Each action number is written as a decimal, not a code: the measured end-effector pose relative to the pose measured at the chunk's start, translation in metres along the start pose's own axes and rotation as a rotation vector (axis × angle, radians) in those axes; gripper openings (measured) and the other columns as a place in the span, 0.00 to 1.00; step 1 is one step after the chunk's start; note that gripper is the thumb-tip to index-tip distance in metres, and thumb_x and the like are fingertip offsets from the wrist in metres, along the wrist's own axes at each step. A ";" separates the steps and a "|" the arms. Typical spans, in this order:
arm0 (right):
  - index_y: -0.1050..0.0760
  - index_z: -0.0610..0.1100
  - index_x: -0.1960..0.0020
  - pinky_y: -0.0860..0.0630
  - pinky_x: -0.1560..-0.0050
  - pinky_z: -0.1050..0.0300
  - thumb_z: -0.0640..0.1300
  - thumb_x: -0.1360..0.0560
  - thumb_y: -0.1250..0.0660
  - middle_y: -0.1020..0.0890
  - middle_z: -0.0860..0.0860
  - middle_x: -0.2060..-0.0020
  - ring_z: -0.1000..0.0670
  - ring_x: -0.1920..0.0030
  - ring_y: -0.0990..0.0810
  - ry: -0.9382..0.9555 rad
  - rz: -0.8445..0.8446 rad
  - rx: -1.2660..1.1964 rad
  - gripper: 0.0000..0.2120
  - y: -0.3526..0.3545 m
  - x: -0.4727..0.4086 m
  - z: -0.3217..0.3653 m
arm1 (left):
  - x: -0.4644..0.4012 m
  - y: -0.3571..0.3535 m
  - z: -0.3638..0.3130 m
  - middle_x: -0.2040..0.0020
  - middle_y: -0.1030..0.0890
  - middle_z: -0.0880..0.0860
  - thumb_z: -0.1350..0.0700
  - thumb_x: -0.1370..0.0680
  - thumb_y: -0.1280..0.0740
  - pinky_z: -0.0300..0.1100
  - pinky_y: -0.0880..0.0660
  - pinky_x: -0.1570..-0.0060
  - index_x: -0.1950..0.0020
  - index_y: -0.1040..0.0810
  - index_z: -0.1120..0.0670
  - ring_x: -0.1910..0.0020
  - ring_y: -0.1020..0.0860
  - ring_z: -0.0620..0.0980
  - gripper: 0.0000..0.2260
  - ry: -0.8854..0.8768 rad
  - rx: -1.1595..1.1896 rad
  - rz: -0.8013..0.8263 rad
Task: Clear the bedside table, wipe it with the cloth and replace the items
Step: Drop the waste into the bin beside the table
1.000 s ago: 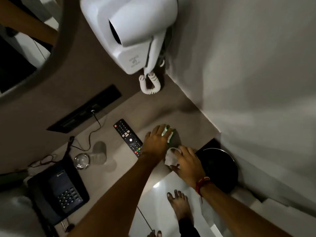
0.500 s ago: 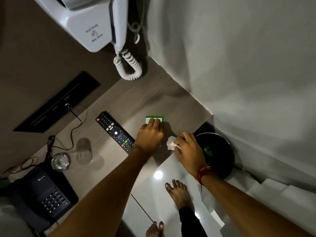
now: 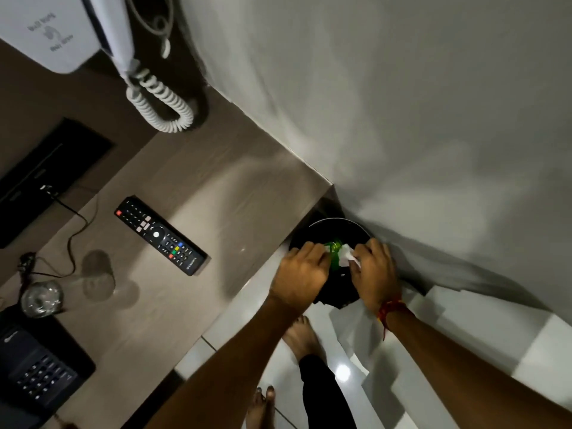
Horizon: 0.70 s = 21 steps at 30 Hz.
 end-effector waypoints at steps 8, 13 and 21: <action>0.23 0.42 0.38 0.22 0.46 0.45 0.48 0.29 0.25 0.22 0.41 0.42 0.39 0.41 0.24 0.017 0.124 0.180 0.22 -0.008 0.004 -0.012 | 0.021 -0.032 0.001 0.45 0.18 0.60 0.56 0.37 0.17 0.52 0.18 0.51 0.33 0.21 0.63 0.48 0.18 0.59 0.34 0.052 -0.105 0.200; 0.28 0.40 0.30 0.21 0.46 0.45 0.48 0.31 0.23 0.22 0.41 0.41 0.40 0.41 0.23 0.061 0.097 0.155 0.32 0.004 0.015 0.010 | 0.048 -0.010 0.015 0.43 0.18 0.59 0.51 0.25 0.24 0.52 0.20 0.46 0.27 0.26 0.63 0.45 0.18 0.58 0.30 0.184 -0.093 0.063; 0.33 0.41 0.26 0.23 0.40 0.43 0.51 0.25 0.31 0.25 0.41 0.35 0.39 0.35 0.26 0.355 0.029 0.059 0.31 0.040 0.006 0.143 | 0.110 0.052 0.084 0.37 0.21 0.58 0.47 0.22 0.29 0.53 0.23 0.41 0.27 0.28 0.60 0.39 0.22 0.59 0.27 0.766 0.110 -0.059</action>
Point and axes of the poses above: each hand's wrist, its own x-axis away from the middle knuckle, its own y-axis out of the back of the hand, z = x × y, the point moved 4 cm from there along -x, towards the middle knuckle
